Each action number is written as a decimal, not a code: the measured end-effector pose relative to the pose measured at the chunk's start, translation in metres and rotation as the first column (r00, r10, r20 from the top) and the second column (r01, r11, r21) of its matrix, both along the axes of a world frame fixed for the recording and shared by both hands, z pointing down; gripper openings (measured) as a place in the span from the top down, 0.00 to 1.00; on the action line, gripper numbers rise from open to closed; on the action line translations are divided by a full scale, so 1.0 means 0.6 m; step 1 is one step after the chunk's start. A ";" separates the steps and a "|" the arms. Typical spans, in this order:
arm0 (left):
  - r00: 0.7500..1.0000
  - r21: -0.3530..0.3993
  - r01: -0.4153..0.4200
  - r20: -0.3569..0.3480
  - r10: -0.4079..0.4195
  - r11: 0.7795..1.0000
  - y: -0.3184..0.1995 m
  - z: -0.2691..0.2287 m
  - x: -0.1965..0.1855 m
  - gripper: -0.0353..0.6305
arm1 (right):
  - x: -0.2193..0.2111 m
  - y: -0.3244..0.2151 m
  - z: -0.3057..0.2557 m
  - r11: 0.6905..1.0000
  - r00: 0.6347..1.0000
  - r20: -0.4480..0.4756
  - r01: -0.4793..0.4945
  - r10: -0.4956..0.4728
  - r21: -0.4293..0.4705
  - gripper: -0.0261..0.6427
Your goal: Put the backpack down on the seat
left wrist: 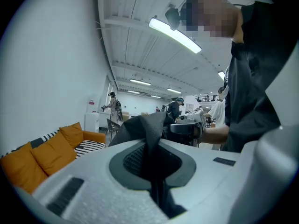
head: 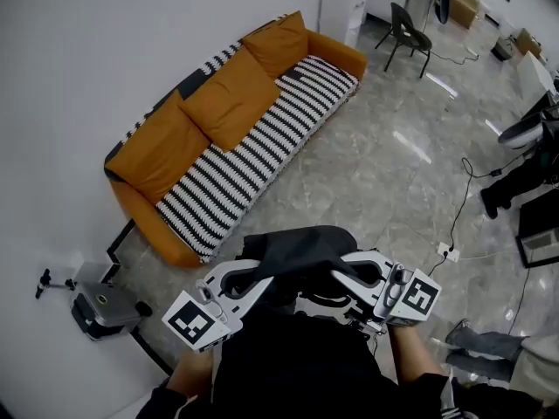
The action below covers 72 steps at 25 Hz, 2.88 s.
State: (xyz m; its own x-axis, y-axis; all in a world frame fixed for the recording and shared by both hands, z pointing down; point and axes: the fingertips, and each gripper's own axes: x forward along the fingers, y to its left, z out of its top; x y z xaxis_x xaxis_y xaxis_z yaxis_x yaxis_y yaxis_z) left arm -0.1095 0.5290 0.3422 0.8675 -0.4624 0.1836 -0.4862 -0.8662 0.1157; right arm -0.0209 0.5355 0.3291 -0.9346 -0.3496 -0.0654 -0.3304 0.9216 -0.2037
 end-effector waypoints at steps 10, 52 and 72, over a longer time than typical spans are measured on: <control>1.000 0.015 -0.024 0.003 0.024 1.000 -0.116 0.000 -0.014 0.90 | -0.011 -0.117 -0.010 1.000 1.000 -0.015 -0.023 0.023 -0.002 0.91; 0.991 -0.006 0.125 0.048 -0.125 0.992 -0.478 -0.020 0.162 0.90 | 0.161 -0.512 -0.012 0.989 0.989 0.033 0.142 -0.143 0.040 0.91; 0.979 -0.027 0.203 0.040 -0.201 0.979 -0.594 0.001 0.263 0.90 | 0.262 -0.639 0.008 0.978 0.977 0.037 0.209 -0.210 0.020 0.91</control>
State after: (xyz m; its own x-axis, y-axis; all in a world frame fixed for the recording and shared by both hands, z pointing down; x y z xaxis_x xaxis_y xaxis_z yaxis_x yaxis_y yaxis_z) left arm 0.0484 0.1726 0.3430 0.7490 -0.6210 0.2309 -0.6553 -0.7459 0.1196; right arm 0.1361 0.1524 0.3341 -0.9836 -0.1449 -0.1070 -0.1218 0.9727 -0.1975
